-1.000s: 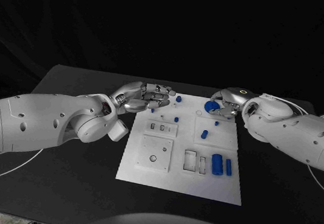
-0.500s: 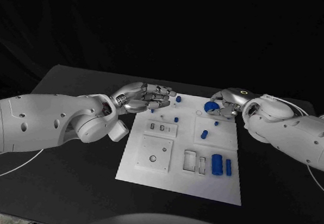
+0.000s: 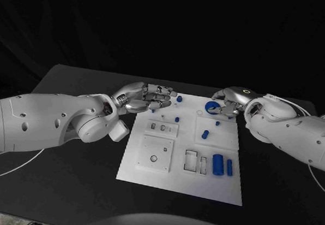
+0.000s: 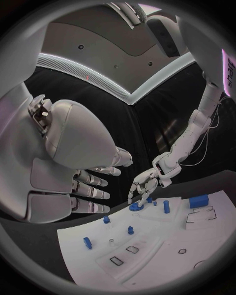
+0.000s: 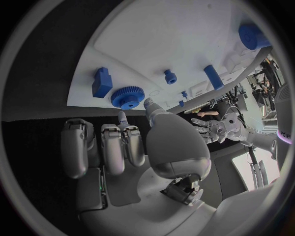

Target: Assemble the parts on the task board

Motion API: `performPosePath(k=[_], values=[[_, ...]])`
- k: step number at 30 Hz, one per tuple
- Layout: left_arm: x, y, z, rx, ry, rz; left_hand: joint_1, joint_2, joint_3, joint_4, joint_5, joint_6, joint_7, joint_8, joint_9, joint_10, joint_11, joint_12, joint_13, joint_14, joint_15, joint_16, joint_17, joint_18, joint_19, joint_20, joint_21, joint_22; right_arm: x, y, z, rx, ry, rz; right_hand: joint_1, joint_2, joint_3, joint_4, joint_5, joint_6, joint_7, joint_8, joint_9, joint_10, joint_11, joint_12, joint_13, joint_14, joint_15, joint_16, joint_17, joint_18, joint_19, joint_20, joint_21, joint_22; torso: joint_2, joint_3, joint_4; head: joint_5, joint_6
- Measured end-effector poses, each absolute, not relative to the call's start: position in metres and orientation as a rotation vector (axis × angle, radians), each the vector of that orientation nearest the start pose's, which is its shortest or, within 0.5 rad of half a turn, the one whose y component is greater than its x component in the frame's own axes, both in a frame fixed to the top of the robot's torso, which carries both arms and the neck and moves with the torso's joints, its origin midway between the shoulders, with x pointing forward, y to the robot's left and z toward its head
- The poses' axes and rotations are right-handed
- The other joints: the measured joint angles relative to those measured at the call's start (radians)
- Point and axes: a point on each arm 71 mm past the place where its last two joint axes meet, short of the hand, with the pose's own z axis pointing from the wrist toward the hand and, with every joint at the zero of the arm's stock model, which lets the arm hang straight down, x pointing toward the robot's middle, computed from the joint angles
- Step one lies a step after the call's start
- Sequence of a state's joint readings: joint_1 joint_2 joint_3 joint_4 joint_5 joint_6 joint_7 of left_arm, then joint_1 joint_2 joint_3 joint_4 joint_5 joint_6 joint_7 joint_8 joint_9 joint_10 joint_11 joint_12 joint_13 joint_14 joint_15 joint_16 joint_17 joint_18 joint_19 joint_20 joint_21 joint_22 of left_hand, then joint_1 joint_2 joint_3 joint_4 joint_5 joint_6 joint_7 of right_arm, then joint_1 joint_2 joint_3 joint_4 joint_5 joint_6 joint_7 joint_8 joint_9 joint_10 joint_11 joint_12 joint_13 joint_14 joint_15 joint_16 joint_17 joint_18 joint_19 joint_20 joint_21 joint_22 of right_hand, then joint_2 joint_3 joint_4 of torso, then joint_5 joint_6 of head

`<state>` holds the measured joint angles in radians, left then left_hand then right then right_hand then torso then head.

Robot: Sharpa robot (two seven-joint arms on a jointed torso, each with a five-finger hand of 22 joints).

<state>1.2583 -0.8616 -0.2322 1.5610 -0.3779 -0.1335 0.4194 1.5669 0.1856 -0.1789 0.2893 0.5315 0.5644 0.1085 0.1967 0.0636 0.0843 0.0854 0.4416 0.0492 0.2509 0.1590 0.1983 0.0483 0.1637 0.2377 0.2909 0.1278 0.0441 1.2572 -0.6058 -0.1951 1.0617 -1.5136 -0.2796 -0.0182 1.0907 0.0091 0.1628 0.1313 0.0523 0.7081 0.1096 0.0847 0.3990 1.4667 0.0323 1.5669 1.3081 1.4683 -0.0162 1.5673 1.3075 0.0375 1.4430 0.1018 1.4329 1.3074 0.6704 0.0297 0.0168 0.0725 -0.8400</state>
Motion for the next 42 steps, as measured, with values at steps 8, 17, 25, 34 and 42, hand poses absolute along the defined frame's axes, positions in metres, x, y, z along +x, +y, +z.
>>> performPosePath(k=[8, 17, 25, 34, 42], values=[[0.4539, 0.1916, -0.2120, -0.595, 1.763, -1.562, 0.000, 0.000, 0.000, 0.000, 0.000, 0.000, 0.000, 0.000, 0.000, 0.000, 0.000, 0.000, 0.000, 0.000, 0.000, 0.000, 0.000, 0.000, 0.000, 0.000, 0.000, 0.000, 0.5531, -0.2159, -0.2285, -0.303, 1.729, 0.406, 0.086, 0.010, 0.048, -0.056, 0.277, 0.014, -0.009, 0.000, -0.021, -0.004, -0.004, 0.000, 0.000, 0.000, 0.000, 0.000, 0.000, 0.000, 0.004, -0.004, -0.004, 0.000, 0.000, -0.0002, 0.0006, 0.000, -0.002], [0.4539, 0.1915, -0.2123, -0.596, 1.766, -1.561, 0.000, 0.000, 0.000, 0.000, 0.000, 0.000, 0.000, 0.000, 0.000, 0.000, 0.000, 0.000, 0.000, 0.000, 0.000, 0.000, 0.000, 0.000, 0.000, 0.000, 0.000, 0.000, 0.5530, -0.2153, -0.2286, -0.306, 1.731, 0.411, 0.120, -0.025, 0.047, -0.091, 0.249, 0.015, -0.008, -0.005, -0.029, -0.004, -0.004, 0.000, 0.000, 0.000, 0.000, 0.000, 0.000, 0.000, 0.008, -0.007, -0.004, 0.000, 0.000, -0.0002, 0.0002, 0.003, -0.006], [0.4538, 0.1914, -0.2124, -0.596, 1.767, -1.561, 0.000, 0.000, 0.000, 0.000, 0.000, 0.000, 0.000, 0.000, 0.000, 0.000, 0.000, 0.000, 0.000, 0.000, 0.000, 0.000, 0.000, 0.000, 0.000, 0.000, 0.000, 0.000, 0.5525, -0.2151, -0.2298, -0.310, 1.740, 0.409, 0.112, -0.034, 0.033, -0.091, 0.174, 0.015, -0.008, -0.005, -0.031, -0.004, -0.004, 0.000, 0.000, 0.000, 0.000, 0.000, 0.000, 0.000, 0.008, -0.007, 0.002, 0.001, 0.000, -0.0002, 0.0002, 0.004, -0.009], [0.4538, 0.1915, -0.2126, -0.597, 1.768, -1.560, 0.000, 0.000, 0.000, 0.000, 0.000, 0.000, 0.000, 0.000, 0.000, 0.000, 0.000, 0.000, 0.000, 0.000, 0.000, 0.000, 0.000, 0.000, 0.000, 0.000, 0.000, 0.000, 0.5521, -0.2149, -0.2306, -0.311, 1.746, 0.408, 0.102, -0.044, 0.004, -0.071, 0.083, 0.008, -0.001, -0.005, -0.030, -0.004, -0.004, 0.000, 0.000, 0.000, 0.000, 0.000, 0.000, 0.000, 0.008, -0.007, 0.002, 0.001, -0.001, -0.0003, 0.0003, 0.004, -0.010], [0.4540, 0.1917, -0.2128, -0.597, 1.769, -1.560, 0.000, 0.000, 0.000, 0.000, 0.000, 0.000, 0.000, 0.000, 0.000, 0.000, 0.000, 0.000, 0.000, 0.000, 0.000, 0.000, 0.000, 0.000, 0.000, 0.000, 0.000, 0.000, 0.5512, -0.2172, -0.2326, -0.309, 1.749, 0.405, 0.102, -0.044, 0.017, -0.072, 0.409, 0.021, 0.005, 0.019, 0.001, -0.004, -0.004, 0.000, 0.000, 0.000, 0.000, 0.000, 0.001, 0.000, 0.007, -0.007, 0.002, 0.000, -0.001, -0.0004, -0.0004, 0.004, -0.009]])
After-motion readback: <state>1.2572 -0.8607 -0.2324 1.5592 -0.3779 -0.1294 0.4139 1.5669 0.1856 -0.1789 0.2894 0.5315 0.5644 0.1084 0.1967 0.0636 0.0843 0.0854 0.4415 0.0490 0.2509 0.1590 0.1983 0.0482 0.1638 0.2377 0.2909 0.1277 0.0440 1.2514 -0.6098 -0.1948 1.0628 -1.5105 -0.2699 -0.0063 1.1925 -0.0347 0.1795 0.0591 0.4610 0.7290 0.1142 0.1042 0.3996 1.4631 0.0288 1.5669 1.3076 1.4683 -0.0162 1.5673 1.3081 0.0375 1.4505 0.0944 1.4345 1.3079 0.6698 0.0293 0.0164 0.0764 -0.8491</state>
